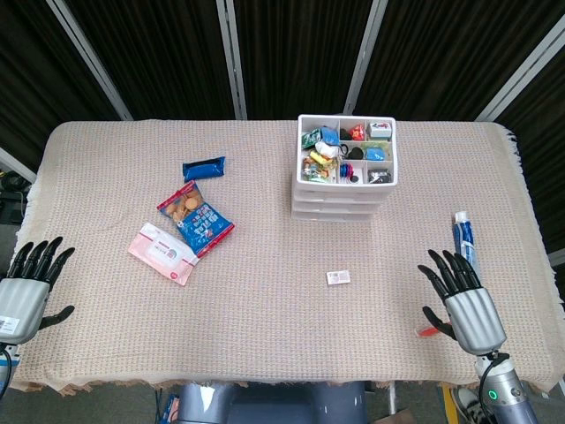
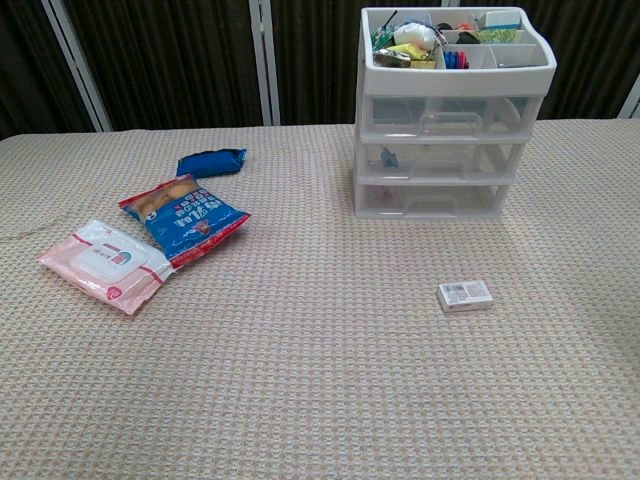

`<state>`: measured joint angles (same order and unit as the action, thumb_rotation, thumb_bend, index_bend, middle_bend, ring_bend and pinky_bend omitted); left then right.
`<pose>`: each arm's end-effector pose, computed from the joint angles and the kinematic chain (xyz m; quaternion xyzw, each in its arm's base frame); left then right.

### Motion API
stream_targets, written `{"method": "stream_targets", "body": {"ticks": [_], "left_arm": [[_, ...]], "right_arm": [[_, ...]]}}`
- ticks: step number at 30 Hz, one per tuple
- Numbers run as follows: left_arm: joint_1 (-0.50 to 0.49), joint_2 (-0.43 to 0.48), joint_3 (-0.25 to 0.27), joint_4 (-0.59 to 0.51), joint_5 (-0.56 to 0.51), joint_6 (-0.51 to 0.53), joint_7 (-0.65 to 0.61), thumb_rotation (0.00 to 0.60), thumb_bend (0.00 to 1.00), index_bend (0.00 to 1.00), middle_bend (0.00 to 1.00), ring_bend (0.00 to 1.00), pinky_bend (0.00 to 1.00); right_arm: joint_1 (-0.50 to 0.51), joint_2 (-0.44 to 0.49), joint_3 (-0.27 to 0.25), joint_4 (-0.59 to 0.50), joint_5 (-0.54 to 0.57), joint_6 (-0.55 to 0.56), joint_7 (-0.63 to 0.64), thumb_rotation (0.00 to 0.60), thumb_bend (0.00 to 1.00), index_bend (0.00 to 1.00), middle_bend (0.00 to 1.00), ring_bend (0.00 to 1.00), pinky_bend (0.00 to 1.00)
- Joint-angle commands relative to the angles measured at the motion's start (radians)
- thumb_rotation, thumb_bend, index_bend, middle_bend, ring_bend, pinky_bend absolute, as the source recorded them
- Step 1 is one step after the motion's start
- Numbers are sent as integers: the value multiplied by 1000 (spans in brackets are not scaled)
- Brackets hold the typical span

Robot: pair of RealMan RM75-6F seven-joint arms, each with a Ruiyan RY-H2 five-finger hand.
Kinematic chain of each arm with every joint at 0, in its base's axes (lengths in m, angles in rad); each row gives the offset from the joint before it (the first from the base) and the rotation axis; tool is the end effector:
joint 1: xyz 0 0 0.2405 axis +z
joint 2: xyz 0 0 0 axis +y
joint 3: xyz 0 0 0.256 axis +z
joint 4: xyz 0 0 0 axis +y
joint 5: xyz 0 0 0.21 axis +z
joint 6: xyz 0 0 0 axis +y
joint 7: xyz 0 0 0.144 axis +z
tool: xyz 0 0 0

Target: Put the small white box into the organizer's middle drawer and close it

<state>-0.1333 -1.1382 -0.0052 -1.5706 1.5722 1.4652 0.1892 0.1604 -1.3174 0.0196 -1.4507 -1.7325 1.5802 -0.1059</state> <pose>-0.3043 0.1865 0.1440 -0.6724 -0.3061 -0.3346 0.5850 -0.2744 -0.1925 0.1047 0.6650 -0.2709 0.4516 0.5295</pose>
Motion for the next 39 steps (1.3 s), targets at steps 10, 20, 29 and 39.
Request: {"method": "stream_targets", "body": {"ticks": [10,20,29,39], "left_arm": [[3,-1,0,-3,1,5,1,600,67,103,0,0,0],[-2,-1,-3,3,-6,-5,-15,600,68,102,0,0,0],[1,-2,-2,-3,2,7,-14,600,66,103,0,0,0],[-2,-7,-6,11,15,19,-43,600,73,84,0,0,0]], "right_arm": [[0,3,-3,-5,-1,-1,8,600,167,182,33,0,90],[3,-2,1,-12,12,-15,4,600,167,182,32,0,90],[6,7,22,-47,21,4,34,600,169,187,330,312,410],[92,11,147,-279,315,-214,56,600,307,194,806,775,704]]}}
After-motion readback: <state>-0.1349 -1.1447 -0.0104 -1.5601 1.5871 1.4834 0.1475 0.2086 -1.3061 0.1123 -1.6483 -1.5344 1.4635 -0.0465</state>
